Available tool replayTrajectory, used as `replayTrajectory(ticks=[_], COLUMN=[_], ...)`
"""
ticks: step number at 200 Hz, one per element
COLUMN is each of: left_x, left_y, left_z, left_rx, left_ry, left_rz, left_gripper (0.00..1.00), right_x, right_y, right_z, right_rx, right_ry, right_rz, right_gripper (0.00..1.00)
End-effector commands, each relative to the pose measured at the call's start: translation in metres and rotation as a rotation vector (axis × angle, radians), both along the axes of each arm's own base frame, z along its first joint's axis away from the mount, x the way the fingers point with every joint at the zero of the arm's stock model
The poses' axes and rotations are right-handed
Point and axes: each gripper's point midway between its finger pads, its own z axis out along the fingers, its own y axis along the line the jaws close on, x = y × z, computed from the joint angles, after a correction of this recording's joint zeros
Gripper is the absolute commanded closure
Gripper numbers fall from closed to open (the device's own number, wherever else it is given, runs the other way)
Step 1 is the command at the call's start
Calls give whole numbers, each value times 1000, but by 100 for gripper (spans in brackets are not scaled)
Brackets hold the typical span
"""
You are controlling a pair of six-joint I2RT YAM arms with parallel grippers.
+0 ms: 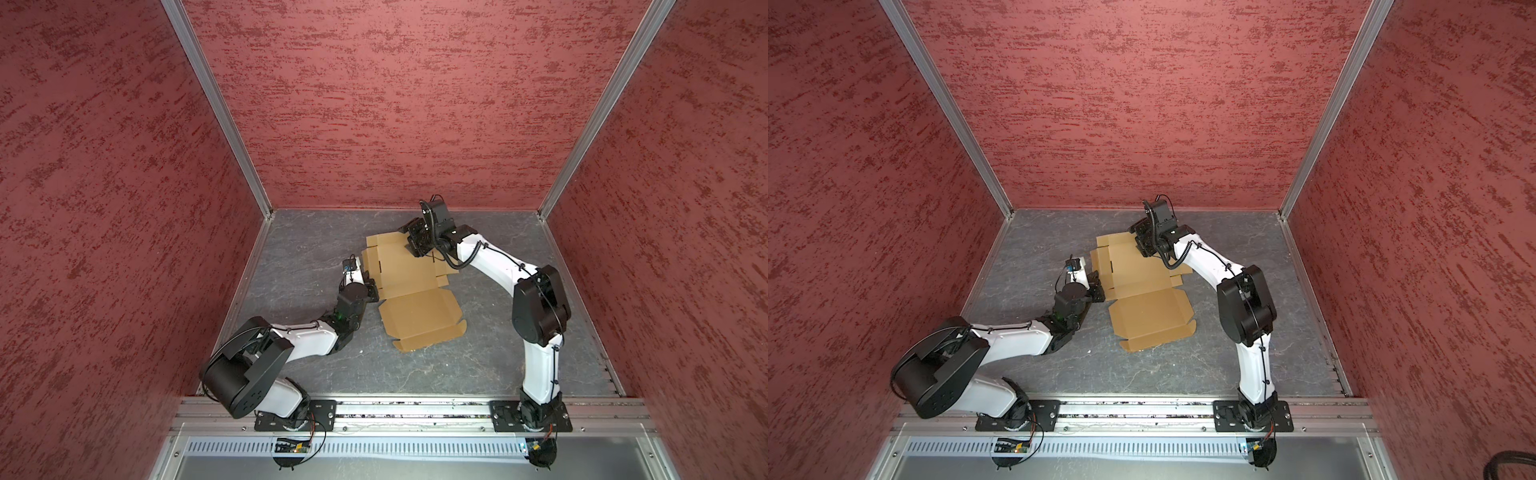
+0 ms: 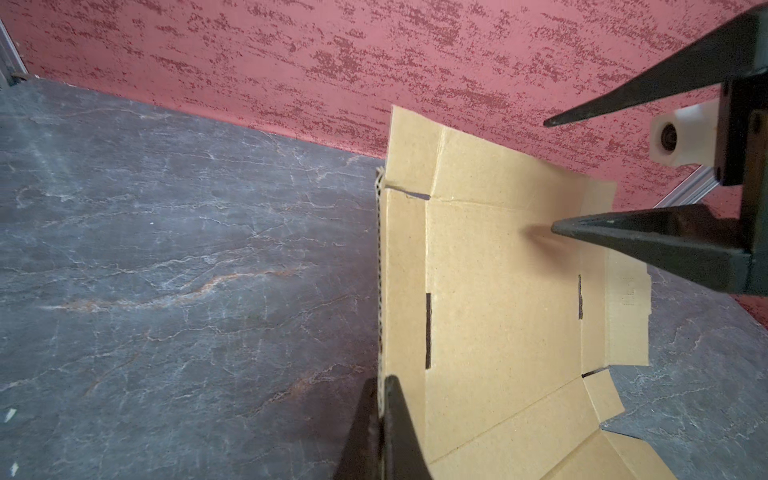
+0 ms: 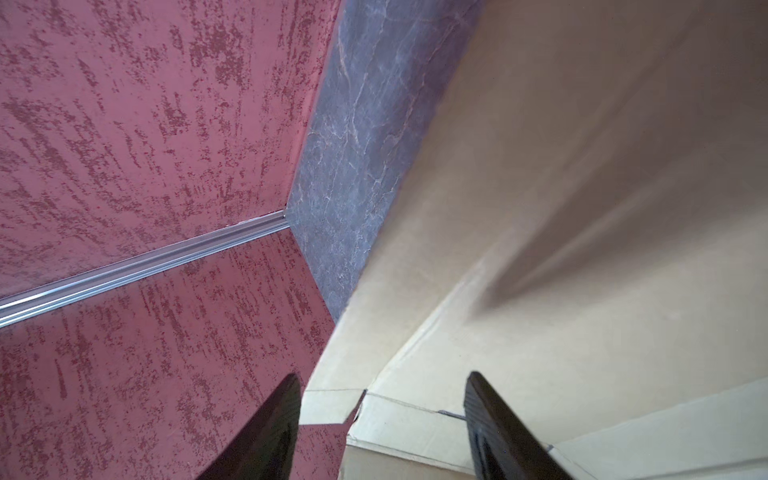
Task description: Fold the paper box
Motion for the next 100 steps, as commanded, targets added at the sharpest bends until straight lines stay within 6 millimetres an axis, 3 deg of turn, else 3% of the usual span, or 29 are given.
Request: replayTrajectory(ticks=[1,100], left_x=[0,-3], left_y=[2,-4], left_z=[7,13], left_rx=[23,82], left_ry=[-58,-118], left_rz=[22,23], left_gripper=[100,100], right_x=[2,9], right_y=[-5,-8], right_z=[-6,-1], right_rx=[-28,50], right_ry=[47,81], right_rz=[-59,-167], right_gripper=[36,32])
